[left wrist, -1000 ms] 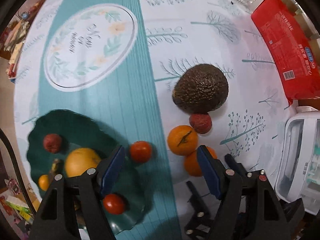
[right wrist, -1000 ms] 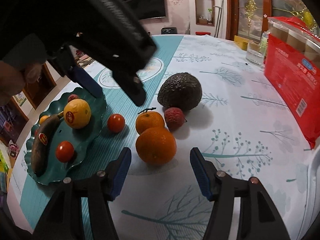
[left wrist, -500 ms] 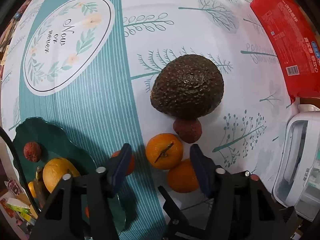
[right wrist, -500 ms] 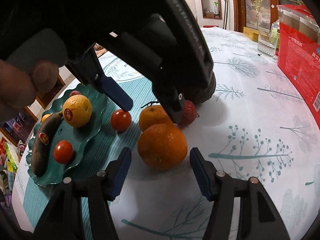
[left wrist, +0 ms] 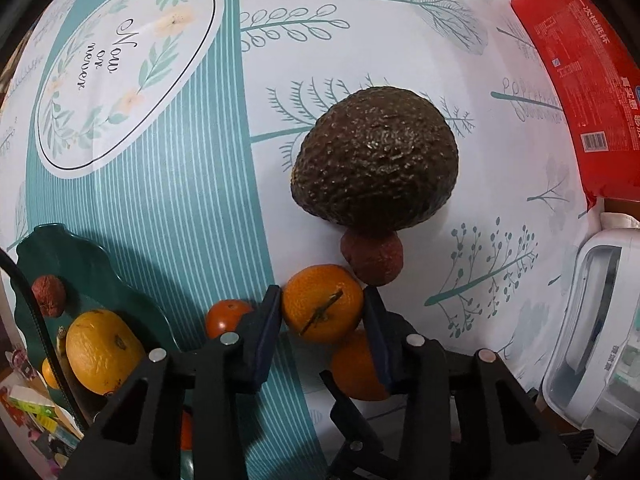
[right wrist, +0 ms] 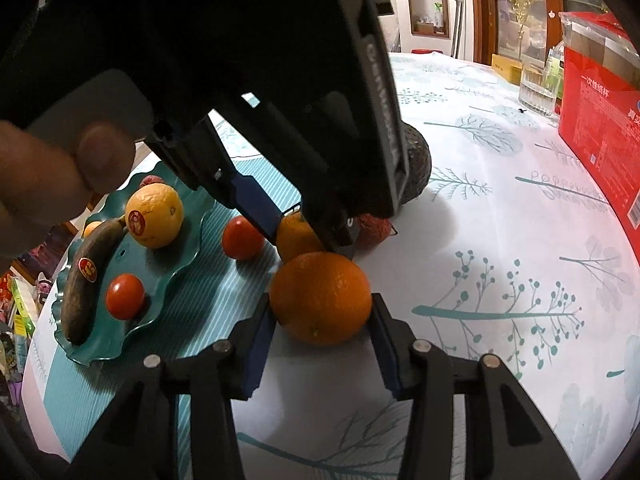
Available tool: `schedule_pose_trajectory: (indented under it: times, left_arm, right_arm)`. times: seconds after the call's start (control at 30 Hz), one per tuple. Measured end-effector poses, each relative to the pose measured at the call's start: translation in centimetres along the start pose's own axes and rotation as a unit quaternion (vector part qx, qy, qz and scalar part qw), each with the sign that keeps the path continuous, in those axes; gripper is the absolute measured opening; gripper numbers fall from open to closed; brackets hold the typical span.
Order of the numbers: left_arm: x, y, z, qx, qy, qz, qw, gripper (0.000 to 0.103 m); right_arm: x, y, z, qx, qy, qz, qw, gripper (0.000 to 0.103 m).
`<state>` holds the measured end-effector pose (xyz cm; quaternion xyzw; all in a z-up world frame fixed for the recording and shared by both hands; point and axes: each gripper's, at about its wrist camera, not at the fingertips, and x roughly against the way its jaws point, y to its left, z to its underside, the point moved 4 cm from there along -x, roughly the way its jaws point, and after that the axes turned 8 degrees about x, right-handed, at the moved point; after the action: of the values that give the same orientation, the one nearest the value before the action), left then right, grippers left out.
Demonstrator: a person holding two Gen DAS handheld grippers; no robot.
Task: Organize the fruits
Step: 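Grasp the tangerine with the left tool while the right tool grasps the large orange, then carry the tangerine and large orange onto the green plate and release both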
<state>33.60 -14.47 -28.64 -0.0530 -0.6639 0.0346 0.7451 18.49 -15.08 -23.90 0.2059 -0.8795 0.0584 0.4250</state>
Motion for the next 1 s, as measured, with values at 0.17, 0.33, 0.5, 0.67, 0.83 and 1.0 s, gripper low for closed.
schedule_pose_trajectory:
  times: [0.17,0.33,0.5,0.67,0.83,1.0]
  left_arm:
    - [0.5,0.4,0.7,-0.003,-0.005,0.005,1.0000,0.038]
    - [2.6,1.8,1.1,-0.008,-0.022,0.020,0.9995,0.038]
    - [6.3,2.6,2.2,-0.005,-0.063,0.040,0.9972,0.038]
    - [10.5,4.3,3.1,0.006,-0.114,0.057,0.9919,0.038]
    - [13.7,7.4,4.0,0.039,-0.158,0.061,0.9849,0.038]
    - [15.8,10.5,6.0,0.071,-0.196,0.064,0.9759,0.038]
  right_arm:
    - [0.3,-0.4,0.4,-0.008,0.005,0.001,1.000,0.046]
    - [0.8,-1.3,0.7,-0.014,0.007,0.003,1.000,0.046]
    - [1.5,-1.2,0.7,-0.011,0.004,-0.002,1.000,0.046]
    - [2.3,-0.7,0.0,-0.012,0.005,-0.010,1.000,0.046]
    - [3.4,0.6,-0.7,-0.001,-0.002,-0.021,1.000,0.046]
    - [4.1,2.0,-1.4,0.013,-0.012,-0.035,0.999,0.046]
